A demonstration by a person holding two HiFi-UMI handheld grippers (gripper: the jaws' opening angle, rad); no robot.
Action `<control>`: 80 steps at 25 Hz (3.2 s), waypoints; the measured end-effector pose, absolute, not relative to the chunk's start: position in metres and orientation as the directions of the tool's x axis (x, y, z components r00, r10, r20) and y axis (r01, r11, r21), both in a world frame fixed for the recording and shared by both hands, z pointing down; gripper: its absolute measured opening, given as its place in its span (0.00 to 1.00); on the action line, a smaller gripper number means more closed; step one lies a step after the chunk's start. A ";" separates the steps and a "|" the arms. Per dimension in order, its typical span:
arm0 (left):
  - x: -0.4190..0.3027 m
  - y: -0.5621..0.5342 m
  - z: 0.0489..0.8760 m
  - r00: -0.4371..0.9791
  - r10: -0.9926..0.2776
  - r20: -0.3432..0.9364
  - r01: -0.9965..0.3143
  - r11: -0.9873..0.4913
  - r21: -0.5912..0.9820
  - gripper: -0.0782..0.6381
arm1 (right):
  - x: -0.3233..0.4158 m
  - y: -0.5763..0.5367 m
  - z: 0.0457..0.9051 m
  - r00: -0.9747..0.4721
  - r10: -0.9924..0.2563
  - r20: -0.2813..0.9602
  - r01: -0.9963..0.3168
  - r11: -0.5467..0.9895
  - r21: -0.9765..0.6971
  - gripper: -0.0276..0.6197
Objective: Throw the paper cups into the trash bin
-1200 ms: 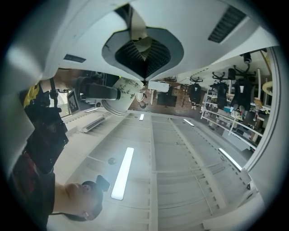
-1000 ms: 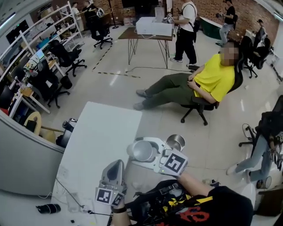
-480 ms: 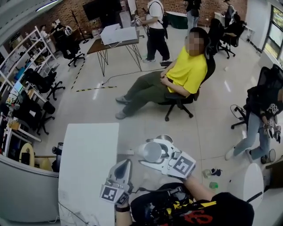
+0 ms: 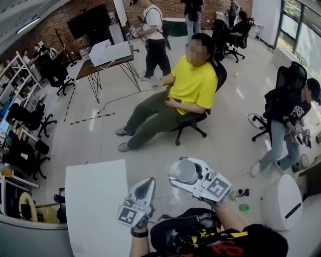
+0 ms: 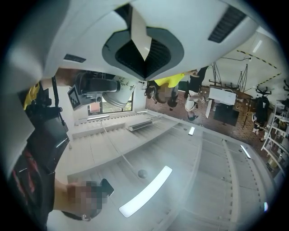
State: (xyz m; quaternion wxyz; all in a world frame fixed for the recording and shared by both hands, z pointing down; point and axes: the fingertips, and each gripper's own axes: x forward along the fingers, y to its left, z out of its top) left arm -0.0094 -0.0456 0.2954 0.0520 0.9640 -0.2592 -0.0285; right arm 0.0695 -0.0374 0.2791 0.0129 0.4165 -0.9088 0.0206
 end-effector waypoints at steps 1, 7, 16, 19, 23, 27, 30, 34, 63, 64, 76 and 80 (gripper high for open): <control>-0.008 -0.053 0.295 0.872 -0.489 -0.031 -0.482 -0.868 0.117 0.11 | 0.073 -0.043 0.279 -0.638 -0.769 0.042 -0.770 0.638 -0.028 0.58; -0.003 -0.087 0.298 0.897 -0.441 -0.023 -0.435 -0.892 0.126 0.11 | 0.081 -0.071 0.279 -0.591 -0.805 0.055 -0.806 0.591 -0.029 0.58; -0.017 -0.113 0.308 0.913 -0.408 -0.025 -0.400 -0.903 0.156 0.11 | 0.070 -0.095 0.286 -0.557 -0.826 0.089 -0.830 0.556 -0.034 0.58; -0.018 -0.121 0.308 0.915 -0.402 -0.024 -0.393 -0.905 0.164 0.11 | 0.069 -0.101 0.286 -0.549 -0.830 0.103 -0.835 0.549 -0.030 0.58; -0.018 -0.126 0.311 0.921 -0.390 -0.022 -0.381 -0.909 0.168 0.11 | 0.068 -0.103 0.287 -0.539 -0.834 0.117 -0.842 0.539 -0.029 0.58; -0.014 -0.130 0.316 0.926 -0.376 -0.020 -0.368 -0.915 0.164 0.11 | 0.071 -0.104 0.293 -0.532 -0.835 0.136 -0.845 0.534 -0.029 0.58; -0.012 -0.132 0.316 0.927 -0.374 -0.022 -0.365 -0.915 0.172 0.11 | 0.073 -0.106 0.294 -0.530 -0.835 0.148 -0.847 0.531 -0.037 0.58; -0.005 -0.137 0.319 0.929 -0.371 -0.008 -0.364 -0.914 0.179 0.11 | 0.077 -0.113 0.293 -0.531 -0.835 0.143 -0.846 0.531 -0.037 0.58; 0.095 -0.161 0.334 0.891 -0.439 0.116 -0.454 -0.876 0.166 0.11 | 0.186 -0.155 0.332 -0.615 -0.779 0.124 -0.787 0.595 -0.164 0.58; 0.097 -0.161 0.336 0.889 -0.439 0.129 -0.456 -0.873 0.173 0.11 | 0.185 -0.157 0.336 -0.624 -0.771 0.128 -0.780 0.602 -0.173 0.58; 0.100 -0.186 0.388 0.837 -0.489 0.244 -0.540 -0.809 0.233 0.11 | 0.181 -0.189 0.394 -0.700 -0.694 0.166 -0.708 0.646 -0.284 0.58; 0.114 -0.206 0.407 0.833 -0.494 0.248 -0.549 -0.792 0.267 0.11 | 0.192 -0.205 0.410 -0.698 -0.693 0.183 -0.709 0.629 -0.319 0.58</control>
